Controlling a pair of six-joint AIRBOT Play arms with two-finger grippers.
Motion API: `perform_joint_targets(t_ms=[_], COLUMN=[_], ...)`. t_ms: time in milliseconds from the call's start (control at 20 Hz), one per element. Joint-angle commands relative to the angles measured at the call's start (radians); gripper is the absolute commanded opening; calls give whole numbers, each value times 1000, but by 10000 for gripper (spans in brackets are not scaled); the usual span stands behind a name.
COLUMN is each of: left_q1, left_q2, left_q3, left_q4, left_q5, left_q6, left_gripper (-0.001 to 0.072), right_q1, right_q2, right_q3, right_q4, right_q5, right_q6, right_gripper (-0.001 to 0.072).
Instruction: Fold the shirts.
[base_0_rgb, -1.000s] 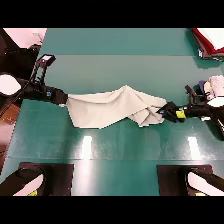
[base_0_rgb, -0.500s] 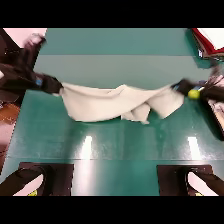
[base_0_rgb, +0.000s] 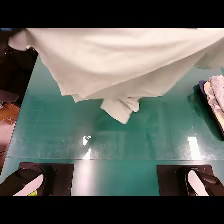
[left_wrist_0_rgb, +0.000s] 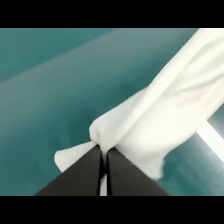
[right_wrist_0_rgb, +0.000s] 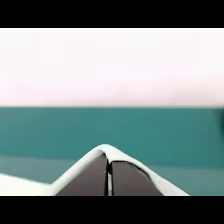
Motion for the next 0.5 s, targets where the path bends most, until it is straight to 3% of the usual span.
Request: perform_joint_targets(t_ms=[0, 200, 300, 450], left_q1=[0, 0, 0, 0], left_q2=[4, 4, 4, 4], left_q3=[127, 131, 130, 46], left_q4=[-217, -414, -402, -240], left_q5=[-14, -58, -130, -260], left_q6=[-12, -78, -83, -122], left_gripper=[31, 31, 31, 31], right_q1=[-53, -121, -122, -55], right_q2=[37, -48, -132, -264], right_q3=[171, 391, 510, 577], right_q4=[-85, -83, -79, -75], right_q5=[53, 209, 301, 372], right_q6=[1, 2, 3, 47], right_gripper=[12, 12, 11, 10])
